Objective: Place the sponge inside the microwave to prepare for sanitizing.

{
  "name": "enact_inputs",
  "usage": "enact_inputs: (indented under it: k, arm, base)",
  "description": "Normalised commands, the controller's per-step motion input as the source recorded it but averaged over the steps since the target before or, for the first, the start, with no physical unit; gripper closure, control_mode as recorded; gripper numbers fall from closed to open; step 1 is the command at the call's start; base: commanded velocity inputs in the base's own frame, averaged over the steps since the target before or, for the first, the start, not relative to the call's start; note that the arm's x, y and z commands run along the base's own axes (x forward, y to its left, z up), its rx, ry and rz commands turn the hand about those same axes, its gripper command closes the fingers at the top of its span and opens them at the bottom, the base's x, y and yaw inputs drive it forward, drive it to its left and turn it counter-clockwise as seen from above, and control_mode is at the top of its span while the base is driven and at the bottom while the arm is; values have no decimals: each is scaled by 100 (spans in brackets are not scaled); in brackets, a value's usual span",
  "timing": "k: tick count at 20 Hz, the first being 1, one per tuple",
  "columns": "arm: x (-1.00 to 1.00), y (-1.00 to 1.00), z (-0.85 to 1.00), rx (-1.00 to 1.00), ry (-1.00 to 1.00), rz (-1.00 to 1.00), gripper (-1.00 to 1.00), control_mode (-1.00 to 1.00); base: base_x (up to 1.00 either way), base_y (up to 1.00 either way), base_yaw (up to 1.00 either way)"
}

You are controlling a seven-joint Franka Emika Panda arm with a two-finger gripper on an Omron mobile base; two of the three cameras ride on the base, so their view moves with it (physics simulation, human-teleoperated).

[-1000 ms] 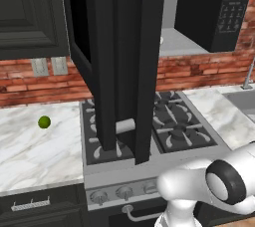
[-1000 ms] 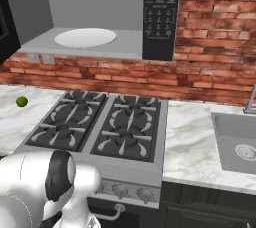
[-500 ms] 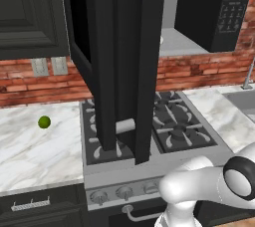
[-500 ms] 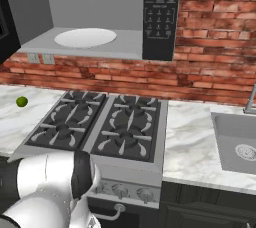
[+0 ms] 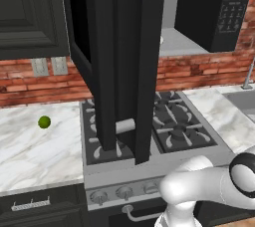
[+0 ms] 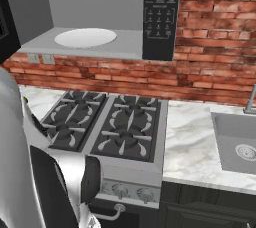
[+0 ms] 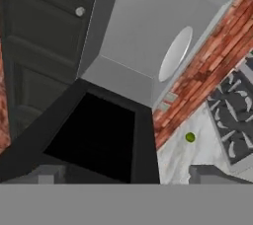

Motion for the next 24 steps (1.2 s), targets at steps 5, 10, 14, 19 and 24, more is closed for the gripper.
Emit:
enact_inputs:
  k: [5, 10, 14, 19, 24]
  arm:
    - [48, -4, -55, -56, 13, -22, -100, -100]
    - [40, 0, -44, -71, 2, -13, -100, -100]
    - [36, -9, -38, -67, 0, -15, -100, -100]
    - [53, -22, -28, -69, 4, -9, -100, -100]
    - [34, -29, -22, -57, 2, -5, -100, -100]
  base:
    - [0, 0, 0]
    - [0, 0, 0]
    - [0, 0, 0]
    - [0, 0, 0]
    - [0, 0, 0]
